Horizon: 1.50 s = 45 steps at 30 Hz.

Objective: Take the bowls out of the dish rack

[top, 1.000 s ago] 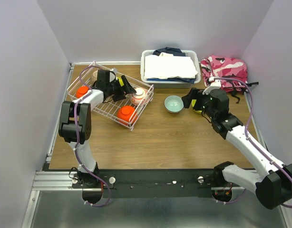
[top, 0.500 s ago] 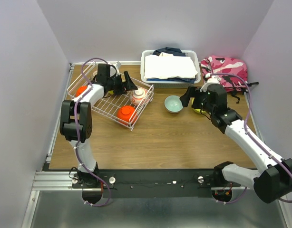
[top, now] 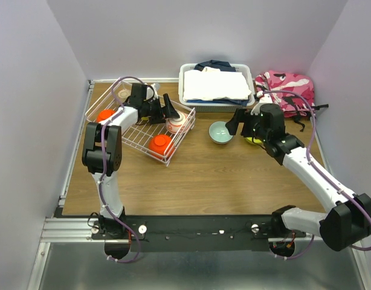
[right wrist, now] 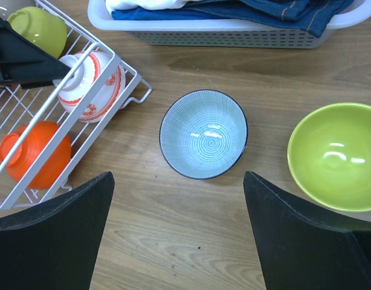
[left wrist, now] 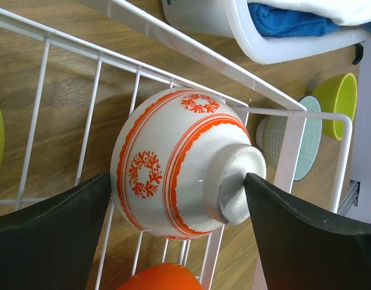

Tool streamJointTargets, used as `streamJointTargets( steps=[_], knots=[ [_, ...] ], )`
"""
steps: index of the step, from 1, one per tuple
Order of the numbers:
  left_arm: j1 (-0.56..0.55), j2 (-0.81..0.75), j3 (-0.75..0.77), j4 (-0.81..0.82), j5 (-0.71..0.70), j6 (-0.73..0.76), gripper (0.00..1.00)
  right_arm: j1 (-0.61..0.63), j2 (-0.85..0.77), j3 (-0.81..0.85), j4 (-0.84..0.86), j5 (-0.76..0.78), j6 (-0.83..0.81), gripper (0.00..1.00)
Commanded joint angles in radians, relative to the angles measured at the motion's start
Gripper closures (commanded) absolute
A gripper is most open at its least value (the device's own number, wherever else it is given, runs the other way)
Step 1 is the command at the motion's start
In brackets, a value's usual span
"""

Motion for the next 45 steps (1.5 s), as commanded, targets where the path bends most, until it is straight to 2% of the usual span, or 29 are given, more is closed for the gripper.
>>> streamJointTargets(
  steps=[1,10,21,31,45],
  knots=[
    [-0.035,0.033,0.01,-0.064,0.008,0.008,0.01,-0.001,0.016,0.03,-0.023,-0.021,0.007,0.05],
    [-0.06,-0.001,0.012,-0.072,0.039,-0.071,0.02,-0.002,0.028,0.041,-0.021,-0.031,0.013,0.05],
    [-0.06,-0.058,0.033,-0.058,0.06,-0.239,0.11,-0.001,0.013,0.048,-0.032,-0.016,0.002,0.05],
    [-0.06,-0.102,-0.007,-0.022,0.039,-0.272,0.12,-0.002,0.008,0.048,-0.024,-0.016,-0.001,0.05],
    [-0.093,-0.064,-0.034,-0.017,0.054,-0.266,0.11,-0.002,0.011,0.035,-0.018,-0.019,-0.001,0.05]
  ],
)
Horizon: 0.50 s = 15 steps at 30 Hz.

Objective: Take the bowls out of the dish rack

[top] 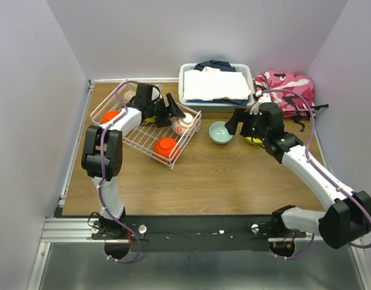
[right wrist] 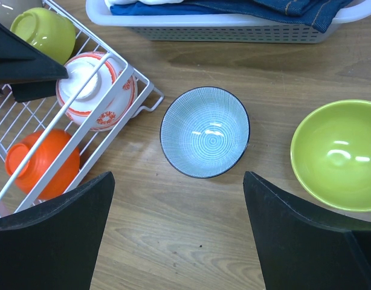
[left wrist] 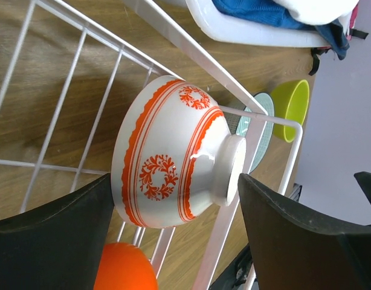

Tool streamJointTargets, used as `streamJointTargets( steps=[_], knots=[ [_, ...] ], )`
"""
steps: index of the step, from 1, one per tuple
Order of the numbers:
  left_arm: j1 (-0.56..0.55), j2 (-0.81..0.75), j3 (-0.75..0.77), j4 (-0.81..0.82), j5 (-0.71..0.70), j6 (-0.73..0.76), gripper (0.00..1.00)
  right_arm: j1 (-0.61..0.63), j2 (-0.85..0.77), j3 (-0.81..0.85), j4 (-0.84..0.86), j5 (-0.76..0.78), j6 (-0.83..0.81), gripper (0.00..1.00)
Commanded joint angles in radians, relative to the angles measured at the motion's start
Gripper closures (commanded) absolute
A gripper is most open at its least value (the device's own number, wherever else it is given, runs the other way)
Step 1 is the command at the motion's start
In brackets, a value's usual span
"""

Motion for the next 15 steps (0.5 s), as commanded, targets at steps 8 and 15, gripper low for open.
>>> streamJointTargets(
  steps=[8,15],
  knots=[
    [-0.043,0.028,-0.003,-0.007,0.016,-0.016,0.14,-0.002,-0.016,0.012,-0.004,-0.004,-0.006,0.05],
    [-0.043,0.02,0.008,-0.062,-0.035,0.026,0.24,-0.002,-0.025,0.009,-0.004,-0.004,-0.005,0.05]
  ],
)
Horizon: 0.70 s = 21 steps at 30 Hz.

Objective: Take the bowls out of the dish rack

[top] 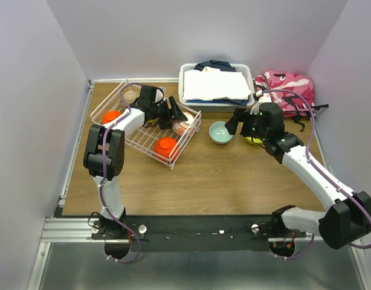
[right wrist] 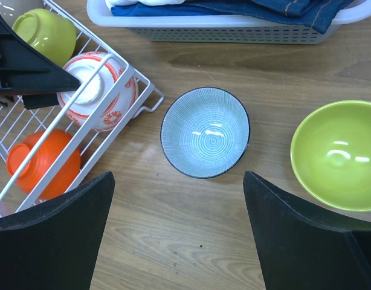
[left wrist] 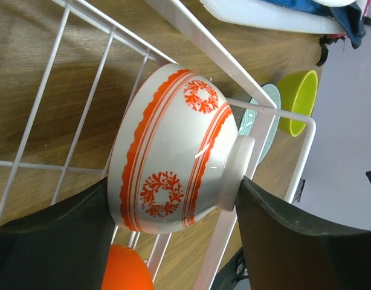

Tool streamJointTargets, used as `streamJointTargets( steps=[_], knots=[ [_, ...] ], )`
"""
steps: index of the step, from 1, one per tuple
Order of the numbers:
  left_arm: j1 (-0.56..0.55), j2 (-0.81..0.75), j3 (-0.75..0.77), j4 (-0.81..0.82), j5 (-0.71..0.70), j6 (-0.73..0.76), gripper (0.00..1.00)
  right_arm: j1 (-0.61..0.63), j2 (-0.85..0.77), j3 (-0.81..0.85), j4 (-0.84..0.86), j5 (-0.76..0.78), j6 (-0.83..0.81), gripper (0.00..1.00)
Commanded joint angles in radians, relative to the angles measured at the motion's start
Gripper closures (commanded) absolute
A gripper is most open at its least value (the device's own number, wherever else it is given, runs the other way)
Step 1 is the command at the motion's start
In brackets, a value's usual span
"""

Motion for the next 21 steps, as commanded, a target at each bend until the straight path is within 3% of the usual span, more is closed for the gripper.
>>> streamJointTargets(
  steps=[1,9,10,12,21],
  knots=[
    [-0.011,-0.002,0.011,-0.057,-0.031,0.033,0.25,-0.002,-0.023,0.009,-0.005,-0.004,-0.006,0.05],
    [-0.009,-0.039,0.022,-0.083,-0.057,0.083,0.33,-0.002,-0.051,0.006,-0.01,-0.004,-0.006,0.05],
    [-0.009,-0.053,0.026,-0.086,-0.058,0.092,0.39,-0.002,-0.054,0.007,-0.014,-0.002,-0.009,0.05],
    [-0.009,-0.068,0.04,-0.103,-0.078,0.125,0.41,0.0,-0.062,0.006,-0.016,0.001,-0.009,0.05],
    [-0.011,-0.186,0.103,-0.204,-0.189,0.276,0.43,0.0,-0.111,0.01,-0.031,0.009,-0.02,0.05]
  ],
)
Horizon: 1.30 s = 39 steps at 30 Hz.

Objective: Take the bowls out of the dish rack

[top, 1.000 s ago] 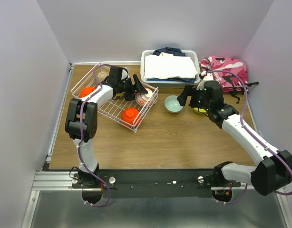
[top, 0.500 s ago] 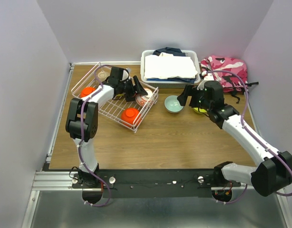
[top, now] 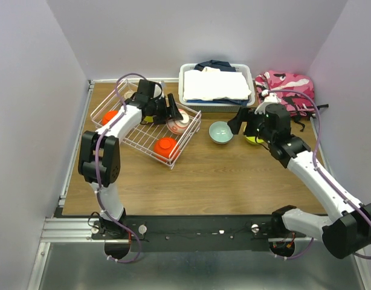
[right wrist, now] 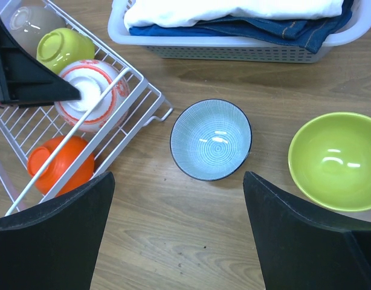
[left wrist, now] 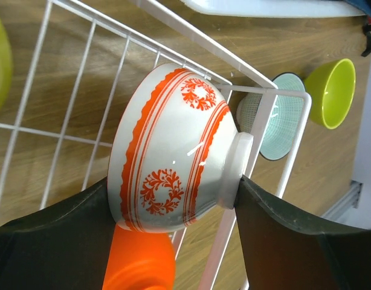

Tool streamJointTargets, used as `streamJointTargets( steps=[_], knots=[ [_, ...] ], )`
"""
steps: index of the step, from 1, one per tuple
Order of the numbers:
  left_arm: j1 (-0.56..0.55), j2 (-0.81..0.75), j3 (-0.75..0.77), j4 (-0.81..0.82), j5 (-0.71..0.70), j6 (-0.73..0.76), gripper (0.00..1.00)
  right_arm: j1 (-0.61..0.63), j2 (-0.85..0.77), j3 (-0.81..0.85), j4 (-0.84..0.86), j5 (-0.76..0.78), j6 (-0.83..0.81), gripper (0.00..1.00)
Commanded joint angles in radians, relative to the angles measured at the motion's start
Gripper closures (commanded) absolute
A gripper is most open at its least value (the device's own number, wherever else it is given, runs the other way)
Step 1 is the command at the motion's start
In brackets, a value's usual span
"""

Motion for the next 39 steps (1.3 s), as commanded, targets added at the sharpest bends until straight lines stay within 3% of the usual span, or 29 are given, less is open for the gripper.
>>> streamJointTargets(
  steps=[1,8,16,22,27,34,39],
  knots=[
    [-0.004,-0.125,0.063,-0.06,-0.085,0.139,0.43,-0.002,-0.036,0.013,-0.024,0.008,-0.019,0.05],
    [-0.078,-0.231,0.089,-0.158,-0.303,0.369,0.43,0.0,-0.046,0.038,-0.068,-0.001,-0.013,0.05],
    [-0.308,-0.416,-0.012,-0.104,-0.613,0.6,0.42,-0.002,-0.087,0.065,-0.157,-0.01,0.025,0.03],
    [-0.47,-0.575,-0.193,0.044,-0.713,0.759,0.42,-0.004,-0.118,0.096,-0.272,0.013,0.076,0.0],
    [-0.676,-0.687,-0.382,0.195,-0.852,0.888,0.41,-0.002,-0.135,0.093,-0.321,-0.021,0.128,0.0],
    [-0.906,-0.673,-0.542,0.371,-1.09,1.086,0.39,-0.004,-0.078,0.14,-0.4,-0.073,0.18,0.0],
    [-0.997,-0.596,-0.617,0.567,-1.213,1.247,0.39,-0.002,0.02,0.249,-0.481,-0.118,0.172,0.0]
  ],
)
